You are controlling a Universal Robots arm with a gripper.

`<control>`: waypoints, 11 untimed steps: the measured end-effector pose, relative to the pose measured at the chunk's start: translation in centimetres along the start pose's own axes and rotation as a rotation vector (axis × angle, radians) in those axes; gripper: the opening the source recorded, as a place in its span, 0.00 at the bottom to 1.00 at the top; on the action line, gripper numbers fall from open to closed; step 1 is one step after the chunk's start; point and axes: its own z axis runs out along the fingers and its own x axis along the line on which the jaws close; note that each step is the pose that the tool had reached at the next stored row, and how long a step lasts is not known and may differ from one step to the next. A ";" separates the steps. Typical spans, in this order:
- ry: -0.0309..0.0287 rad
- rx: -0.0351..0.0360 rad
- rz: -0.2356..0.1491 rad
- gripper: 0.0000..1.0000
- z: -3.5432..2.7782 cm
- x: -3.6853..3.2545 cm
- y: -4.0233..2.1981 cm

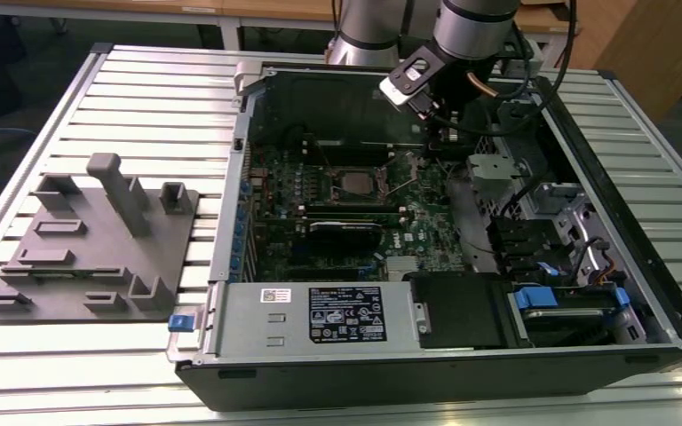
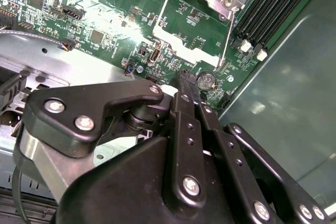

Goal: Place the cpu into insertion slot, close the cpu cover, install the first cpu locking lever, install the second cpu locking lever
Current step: 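Close the cpu cover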

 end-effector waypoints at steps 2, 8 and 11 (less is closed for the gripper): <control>-0.0001 -0.0001 0.000 0.11 0.00 0.00 0.00; 0.0007 0.0005 -0.014 0.11 0.11 0.00 0.03; -0.0010 0.0009 -0.022 0.11 0.41 -0.02 0.02</control>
